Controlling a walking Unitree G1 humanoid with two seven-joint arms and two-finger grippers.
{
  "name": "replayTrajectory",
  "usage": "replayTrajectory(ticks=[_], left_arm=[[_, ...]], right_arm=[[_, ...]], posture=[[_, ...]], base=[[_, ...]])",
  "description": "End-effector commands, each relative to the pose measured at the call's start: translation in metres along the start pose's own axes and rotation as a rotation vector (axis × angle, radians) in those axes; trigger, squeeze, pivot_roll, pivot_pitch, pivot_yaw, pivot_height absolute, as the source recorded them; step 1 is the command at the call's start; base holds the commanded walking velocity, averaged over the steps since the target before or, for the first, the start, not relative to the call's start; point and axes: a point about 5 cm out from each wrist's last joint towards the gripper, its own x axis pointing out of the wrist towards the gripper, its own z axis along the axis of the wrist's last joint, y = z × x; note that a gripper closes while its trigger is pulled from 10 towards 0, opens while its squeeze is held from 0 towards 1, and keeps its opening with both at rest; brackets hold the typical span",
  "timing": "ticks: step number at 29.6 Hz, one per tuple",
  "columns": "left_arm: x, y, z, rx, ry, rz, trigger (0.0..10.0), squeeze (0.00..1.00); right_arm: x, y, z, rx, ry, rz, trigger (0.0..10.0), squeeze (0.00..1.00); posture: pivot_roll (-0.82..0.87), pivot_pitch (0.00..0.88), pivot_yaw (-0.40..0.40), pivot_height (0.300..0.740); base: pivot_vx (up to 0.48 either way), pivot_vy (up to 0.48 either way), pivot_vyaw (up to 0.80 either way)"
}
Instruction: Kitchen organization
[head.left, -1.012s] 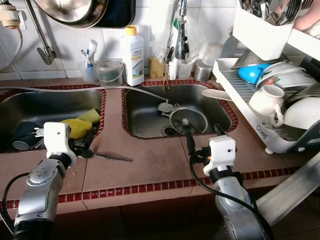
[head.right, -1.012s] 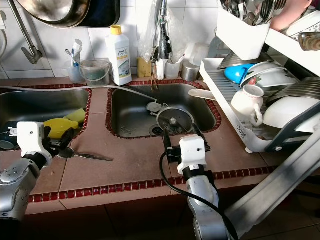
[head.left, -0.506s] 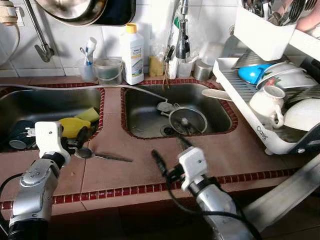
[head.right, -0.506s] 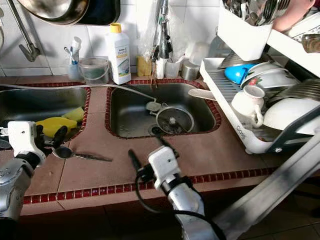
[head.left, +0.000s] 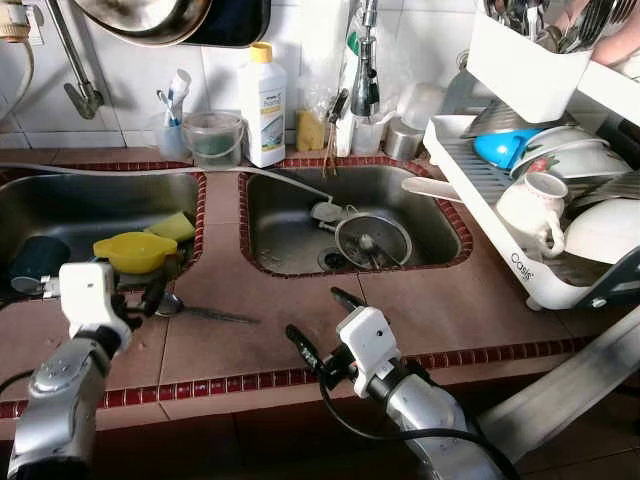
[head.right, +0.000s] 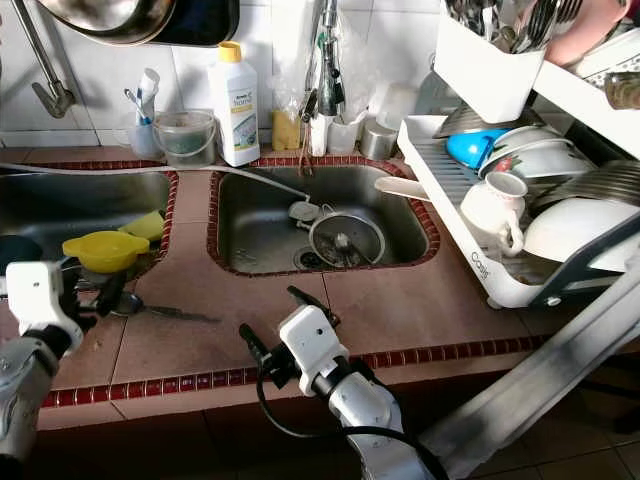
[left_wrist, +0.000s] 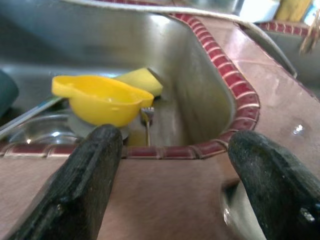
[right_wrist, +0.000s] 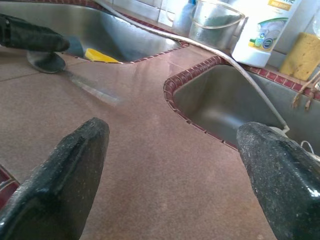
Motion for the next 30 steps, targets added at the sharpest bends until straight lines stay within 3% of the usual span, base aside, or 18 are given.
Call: replayTrajectory(ticks=[1, 4, 19, 25, 30], left_arm=[[-0.002, 0.005, -0.004, -0.035, 0.022, -0.005, 10.0, 0.00], [-0.003, 0.006, -0.004, -0.083, 0.015, -0.022, 10.0, 0.00], [0.006, -0.001, 0.012, -0.146, -0.041, -0.070, 10.0, 0.00], [0.002, -0.016, 0.020, -0.138, -0.106, -0.168, 10.0, 0.00], [-0.005, -0.016, 0.015, -0.146, -0.099, -0.191, 10.0, 0.00]], right_arm=[[-0.001, -0.001, 0.004, -0.006, -0.011, -0.003, 10.0, 0.00], [-0.002, -0.002, 0.002, -0.008, -0.006, -0.011, 10.0, 0.00], [-0.002, -0.002, 0.002, -0.004, -0.014, -0.040, 10.0, 0.00], [-0.001, -0.005, 0.004, -0.004, -0.027, -0.059, 10.0, 0.00], [-0.001, -0.005, 0.004, -0.003, -0.027, -0.060, 10.0, 0.00]], posture=[[-0.07, 0.032, -0.046, 0.740], [-0.07, 0.031, -0.047, 0.740], [-0.09, 0.019, -0.034, 0.740], [-0.09, 0.018, -0.032, 0.740], [-0.08, 0.017, -0.033, 0.740]], base=[[0.000, 0.000, 0.00], [0.000, 0.000, 0.00], [0.000, 0.000, 0.00], [0.000, 0.000, 0.00], [0.000, 0.000, 0.00]])
